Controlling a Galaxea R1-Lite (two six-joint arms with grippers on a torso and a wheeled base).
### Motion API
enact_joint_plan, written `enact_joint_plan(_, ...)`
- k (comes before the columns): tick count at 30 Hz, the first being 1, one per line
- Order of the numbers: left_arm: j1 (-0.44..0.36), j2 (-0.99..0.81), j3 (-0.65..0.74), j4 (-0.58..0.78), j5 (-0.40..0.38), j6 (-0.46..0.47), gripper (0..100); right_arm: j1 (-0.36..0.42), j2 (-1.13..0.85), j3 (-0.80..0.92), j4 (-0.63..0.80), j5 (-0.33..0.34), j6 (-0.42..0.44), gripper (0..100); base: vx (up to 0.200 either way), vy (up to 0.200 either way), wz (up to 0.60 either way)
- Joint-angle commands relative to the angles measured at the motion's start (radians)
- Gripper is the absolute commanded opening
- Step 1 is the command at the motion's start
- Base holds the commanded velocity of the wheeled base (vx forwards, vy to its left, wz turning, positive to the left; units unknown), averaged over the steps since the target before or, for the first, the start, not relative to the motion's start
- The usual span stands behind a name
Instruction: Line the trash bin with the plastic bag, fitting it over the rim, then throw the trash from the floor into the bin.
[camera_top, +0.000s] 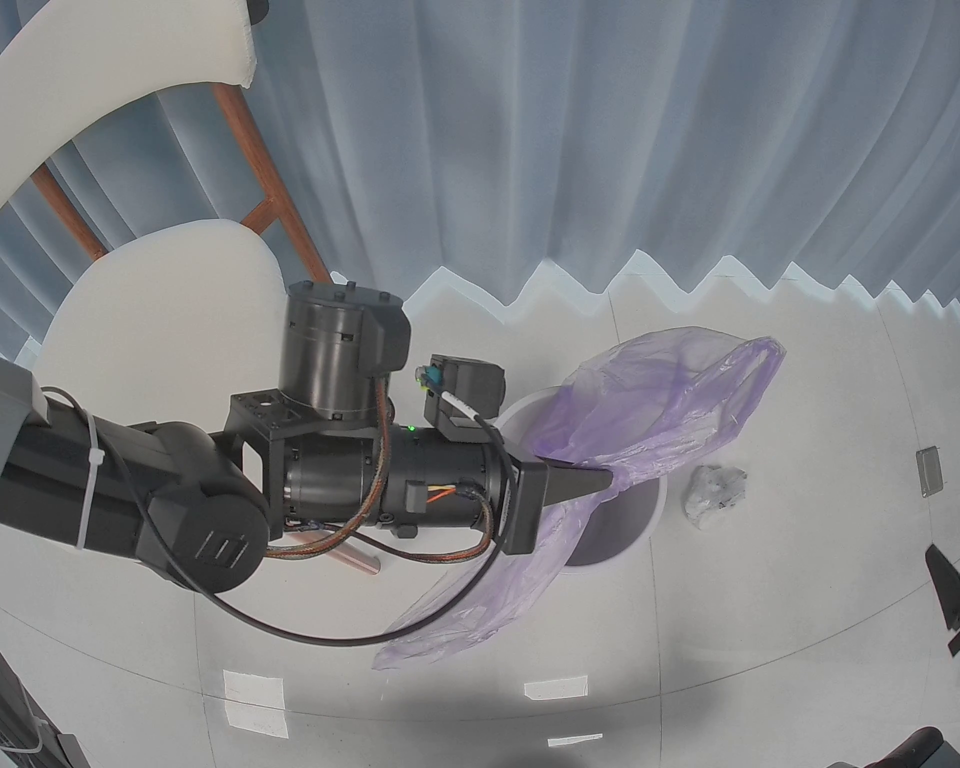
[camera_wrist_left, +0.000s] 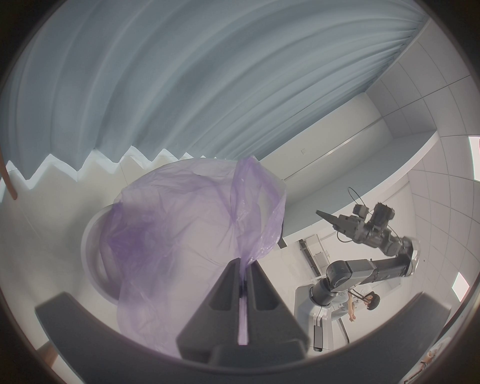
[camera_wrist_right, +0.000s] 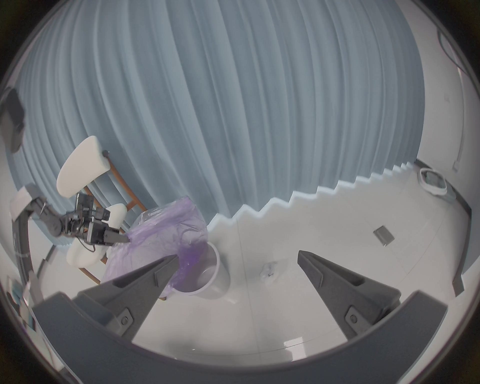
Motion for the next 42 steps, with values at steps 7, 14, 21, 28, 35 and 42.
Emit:
enact_joint_plan(7,-0.004,0.002,0.028,-0.061,0.004,-0.001,0,0.052,1.231,-0.335,-0.425,0.090,0.169,100,0.000,0.000,0.00)
enact_joint_plan(14,-0.003,-0.004,0.029,-0.070,0.002,-0.011,0,0.074,1.515,-0.398,-0.713,0.090,0.152,0,0.000,0.000,0.00)
enact_joint_plan(21,-0.004,-0.005,0.029,-0.080,0.002,-0.033,0,0.075,1.723,-0.496,-0.834,0.090,0.088,0,0.000,0.000,0.00)
enact_joint_plan(28,-0.007,-0.007,0.031,-0.095,0.002,-0.033,0,0.098,1.938,-0.611,-1.123,0.255,-0.004,0,0.000,0.000,0.00)
enact_joint_plan(35,-0.007,-0.008,0.032,-0.095,0.002,-0.034,0,0.105,2.122,-0.829,-1.365,0.408,-0.162,0,0.000,0.000,0.00)
enact_joint_plan(42,-0.007,-0.008,0.034,-0.096,0.002,-0.033,0,0.112,2.165,-1.117,-1.376,0.419,-0.180,0,0.000,0.000,0.00)
